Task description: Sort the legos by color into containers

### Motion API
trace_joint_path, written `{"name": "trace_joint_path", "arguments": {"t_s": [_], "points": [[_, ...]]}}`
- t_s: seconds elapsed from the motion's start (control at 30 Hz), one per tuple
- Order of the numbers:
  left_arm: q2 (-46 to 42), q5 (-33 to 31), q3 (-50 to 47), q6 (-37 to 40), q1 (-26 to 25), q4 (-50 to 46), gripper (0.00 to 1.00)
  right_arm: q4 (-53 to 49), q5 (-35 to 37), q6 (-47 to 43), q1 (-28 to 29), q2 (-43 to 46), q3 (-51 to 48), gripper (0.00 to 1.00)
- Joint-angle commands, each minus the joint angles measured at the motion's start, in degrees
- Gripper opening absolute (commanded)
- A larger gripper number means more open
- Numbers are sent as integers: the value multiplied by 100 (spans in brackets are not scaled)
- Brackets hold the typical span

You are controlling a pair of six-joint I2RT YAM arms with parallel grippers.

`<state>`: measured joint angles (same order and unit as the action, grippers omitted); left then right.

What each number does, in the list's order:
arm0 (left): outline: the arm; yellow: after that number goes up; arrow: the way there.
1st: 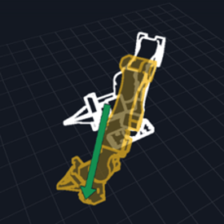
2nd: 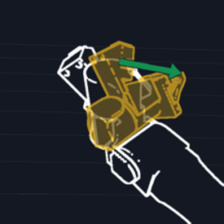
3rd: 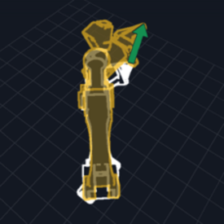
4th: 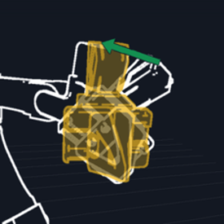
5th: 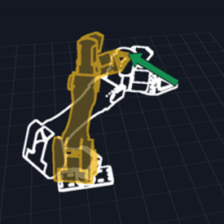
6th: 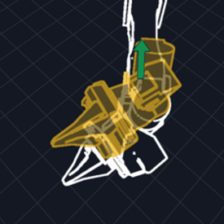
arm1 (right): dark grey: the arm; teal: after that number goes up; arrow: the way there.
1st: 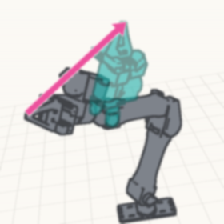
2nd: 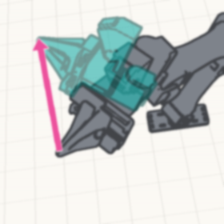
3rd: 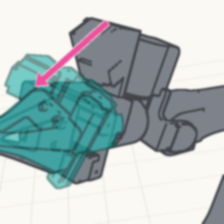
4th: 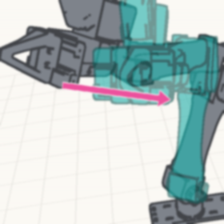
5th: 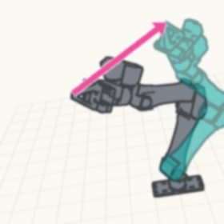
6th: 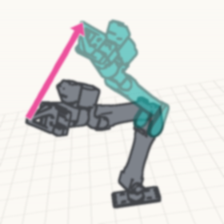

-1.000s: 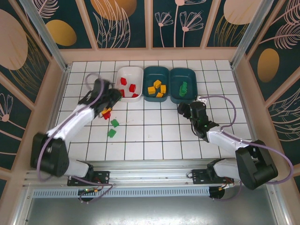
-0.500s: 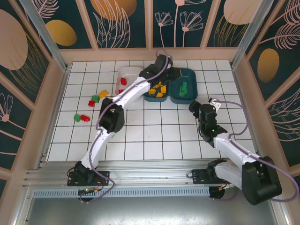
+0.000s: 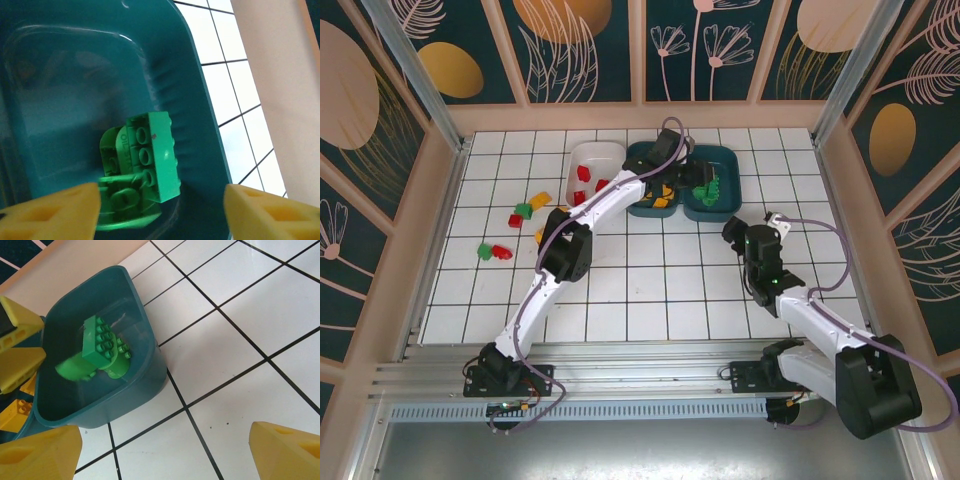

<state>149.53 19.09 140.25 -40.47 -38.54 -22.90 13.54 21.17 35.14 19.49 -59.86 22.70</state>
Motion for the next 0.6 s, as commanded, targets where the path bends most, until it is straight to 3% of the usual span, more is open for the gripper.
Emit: {"name": "trace_joint_path", "arguments": {"t_s": [0.0, 0.1, 0.17, 0.37, 0.5, 0.57], "points": [[-386, 213, 120, 189, 20, 41, 72, 211, 38, 75, -33, -28, -27, 88], [-1004, 2, -235, 420, 23, -46, 73, 228, 24, 14, 15, -38, -7, 87], [-1756, -318, -1145, 618, 30, 74, 73, 273, 53, -28, 87, -41, -7, 87], [-4763, -1894, -5463, 586, 353, 1076, 82, 363, 177, -242, 386, -71, 39, 87], [-6136, -1835, -7791, 329, 1102, 805, 86, 377, 25, -245, 481, -181, 109, 87], [-6512, -2103, -8398, 444, 1156, 394, 92, 378, -82, -235, 504, -234, 143, 87]]}}
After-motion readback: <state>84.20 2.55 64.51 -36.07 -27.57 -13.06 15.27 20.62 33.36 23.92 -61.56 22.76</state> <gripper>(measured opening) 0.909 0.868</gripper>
